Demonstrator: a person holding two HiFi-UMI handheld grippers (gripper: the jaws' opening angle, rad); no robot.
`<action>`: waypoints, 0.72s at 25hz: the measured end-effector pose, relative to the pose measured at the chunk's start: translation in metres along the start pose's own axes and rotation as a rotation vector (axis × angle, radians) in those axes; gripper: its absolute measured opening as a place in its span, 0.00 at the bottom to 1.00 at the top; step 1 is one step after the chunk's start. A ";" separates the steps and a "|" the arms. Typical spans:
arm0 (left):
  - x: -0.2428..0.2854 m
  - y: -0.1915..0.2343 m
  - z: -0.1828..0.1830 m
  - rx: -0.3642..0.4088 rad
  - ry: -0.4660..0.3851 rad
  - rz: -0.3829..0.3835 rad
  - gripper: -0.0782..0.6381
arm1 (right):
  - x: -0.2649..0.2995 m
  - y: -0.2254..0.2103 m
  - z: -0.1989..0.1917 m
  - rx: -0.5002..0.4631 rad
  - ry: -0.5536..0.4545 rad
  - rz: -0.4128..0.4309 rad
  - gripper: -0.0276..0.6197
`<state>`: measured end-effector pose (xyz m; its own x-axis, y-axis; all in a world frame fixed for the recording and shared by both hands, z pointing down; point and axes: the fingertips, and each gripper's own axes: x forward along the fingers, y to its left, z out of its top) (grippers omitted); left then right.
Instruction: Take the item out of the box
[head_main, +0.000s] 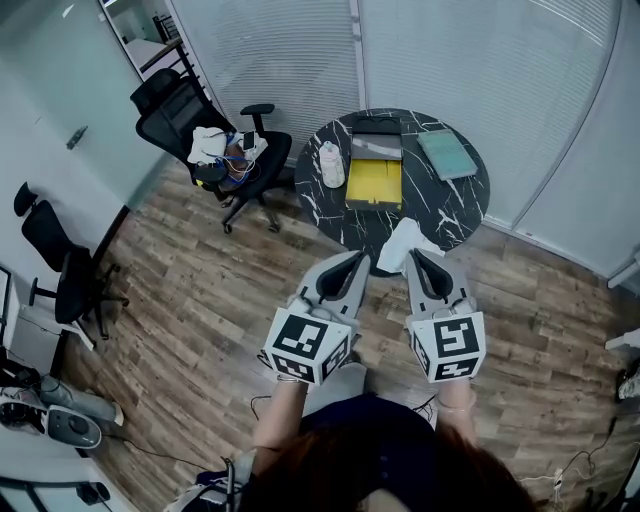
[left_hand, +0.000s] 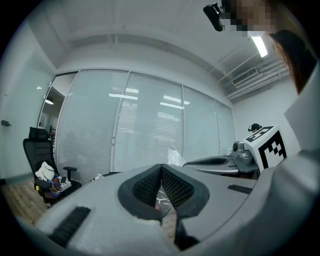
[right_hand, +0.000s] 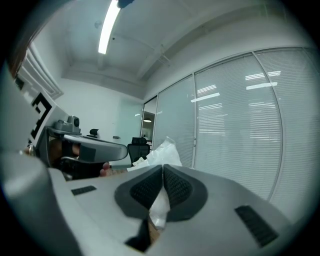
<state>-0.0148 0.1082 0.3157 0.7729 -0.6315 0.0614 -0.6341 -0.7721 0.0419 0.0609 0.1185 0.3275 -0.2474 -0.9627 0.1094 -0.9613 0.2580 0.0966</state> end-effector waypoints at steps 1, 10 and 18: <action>-0.002 -0.001 0.000 0.000 0.000 0.000 0.15 | -0.003 0.001 0.000 0.002 0.000 0.001 0.08; -0.015 -0.011 -0.005 -0.001 0.008 -0.008 0.15 | -0.018 0.010 -0.004 0.012 0.002 0.000 0.08; -0.019 -0.007 -0.003 0.000 0.004 -0.015 0.15 | -0.012 0.012 -0.003 0.014 0.000 -0.007 0.08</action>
<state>-0.0255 0.1260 0.3176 0.7822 -0.6196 0.0650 -0.6226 -0.7814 0.0427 0.0526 0.1331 0.3299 -0.2403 -0.9646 0.1088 -0.9647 0.2498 0.0839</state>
